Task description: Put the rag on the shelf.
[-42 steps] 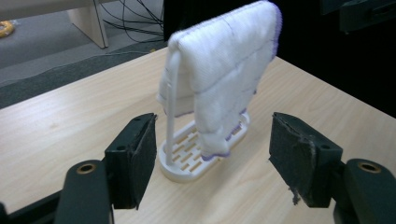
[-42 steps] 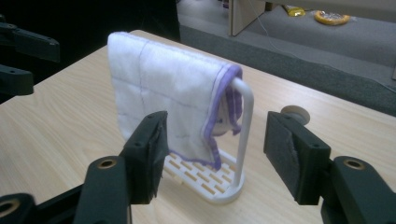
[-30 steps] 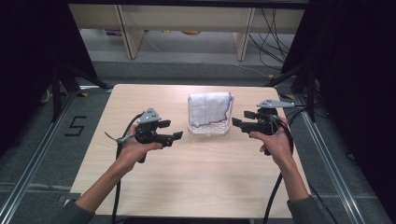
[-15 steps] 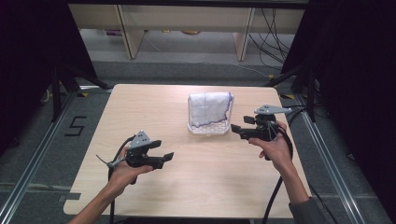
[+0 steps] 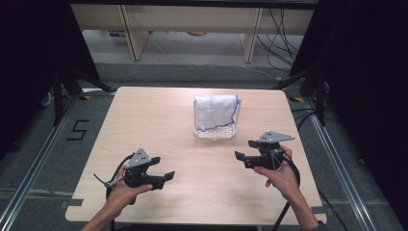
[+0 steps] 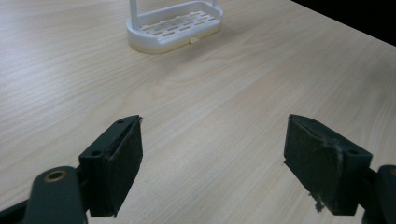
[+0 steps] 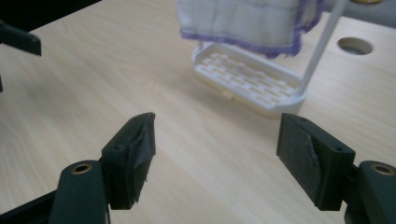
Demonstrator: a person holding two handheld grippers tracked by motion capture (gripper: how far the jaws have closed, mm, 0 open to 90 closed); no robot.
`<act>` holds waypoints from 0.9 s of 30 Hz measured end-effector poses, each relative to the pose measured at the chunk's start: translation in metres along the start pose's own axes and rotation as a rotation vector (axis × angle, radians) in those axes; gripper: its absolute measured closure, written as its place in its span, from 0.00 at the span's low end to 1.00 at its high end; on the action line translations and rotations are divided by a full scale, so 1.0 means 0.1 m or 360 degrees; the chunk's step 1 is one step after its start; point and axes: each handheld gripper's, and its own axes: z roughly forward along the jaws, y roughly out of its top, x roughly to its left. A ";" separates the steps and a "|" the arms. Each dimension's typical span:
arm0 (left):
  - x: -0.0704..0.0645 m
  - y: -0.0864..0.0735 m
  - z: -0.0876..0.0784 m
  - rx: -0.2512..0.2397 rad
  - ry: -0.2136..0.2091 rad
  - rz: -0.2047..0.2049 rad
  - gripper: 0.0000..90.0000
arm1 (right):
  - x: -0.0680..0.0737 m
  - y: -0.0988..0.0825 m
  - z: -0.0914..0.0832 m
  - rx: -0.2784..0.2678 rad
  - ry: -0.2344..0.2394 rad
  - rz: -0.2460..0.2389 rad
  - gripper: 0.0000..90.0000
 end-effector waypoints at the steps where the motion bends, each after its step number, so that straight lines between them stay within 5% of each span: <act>1: -0.01 -0.01 0.00 0.0016 0.0003 0.0007 0.21 | 0.02 -0.04 0.03 -0.0003 0.0022 -0.0019 0.32; 8: -0.08 -0.24 0.01 0.0049 0.0000 0.0005 0.17 | 0.19 -0.27 0.12 0.0052 0.0052 -0.0089 0.26; 13: -0.10 -0.35 -0.01 0.0069 -0.0002 -0.0021 0.17 | 0.33 -0.42 0.14 0.0108 0.0071 -0.0007 0.22; 14: -0.10 -0.40 -0.05 0.0064 -0.0002 -0.0046 0.17 | 0.31 -0.46 0.15 0.0102 0.0060 -0.0074 0.21; 18: -0.12 -0.48 -0.09 0.0091 0.0016 -0.0074 0.17 | 0.32 -0.61 0.15 0.0180 0.0074 -0.0019 0.20; 27: -0.19 -0.54 -0.12 0.0173 -0.0010 0.0025 0.17 | 0.42 -0.78 0.12 0.0268 0.0087 -0.0035 0.19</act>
